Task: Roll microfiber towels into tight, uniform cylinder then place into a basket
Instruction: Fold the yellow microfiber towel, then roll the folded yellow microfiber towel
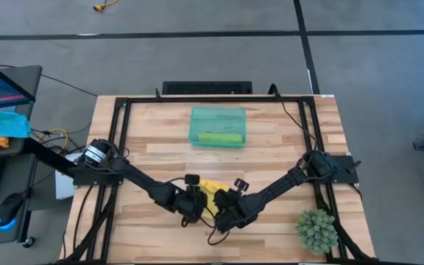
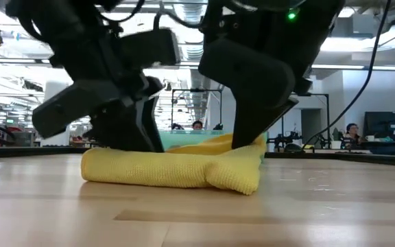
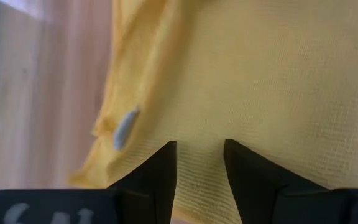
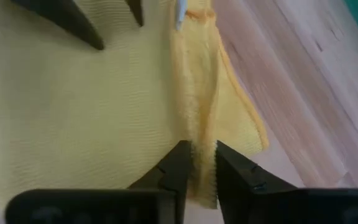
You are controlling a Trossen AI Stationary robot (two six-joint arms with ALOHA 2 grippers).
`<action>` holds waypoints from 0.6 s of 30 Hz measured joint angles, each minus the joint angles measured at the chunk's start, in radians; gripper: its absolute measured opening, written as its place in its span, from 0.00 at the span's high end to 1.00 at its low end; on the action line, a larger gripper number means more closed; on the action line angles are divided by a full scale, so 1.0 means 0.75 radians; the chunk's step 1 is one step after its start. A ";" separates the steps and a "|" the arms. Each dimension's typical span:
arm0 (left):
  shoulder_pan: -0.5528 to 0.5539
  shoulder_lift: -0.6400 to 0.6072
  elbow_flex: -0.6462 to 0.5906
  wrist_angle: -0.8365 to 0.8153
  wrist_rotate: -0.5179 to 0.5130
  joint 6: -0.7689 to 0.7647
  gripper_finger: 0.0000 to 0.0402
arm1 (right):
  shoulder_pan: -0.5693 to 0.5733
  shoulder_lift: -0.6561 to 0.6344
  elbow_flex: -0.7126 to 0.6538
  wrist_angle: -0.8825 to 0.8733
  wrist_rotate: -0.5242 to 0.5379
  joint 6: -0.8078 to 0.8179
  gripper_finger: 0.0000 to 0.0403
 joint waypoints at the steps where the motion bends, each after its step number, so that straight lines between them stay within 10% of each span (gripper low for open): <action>1: 0.007 0.000 -0.017 0.022 0.023 -0.003 0.68 | -0.007 0.000 0.000 0.000 0.000 -0.010 0.74; 18: -0.002 -0.005 -0.068 0.072 0.057 -0.214 0.68 | -0.045 -0.008 0.175 -0.427 0.004 0.001 0.58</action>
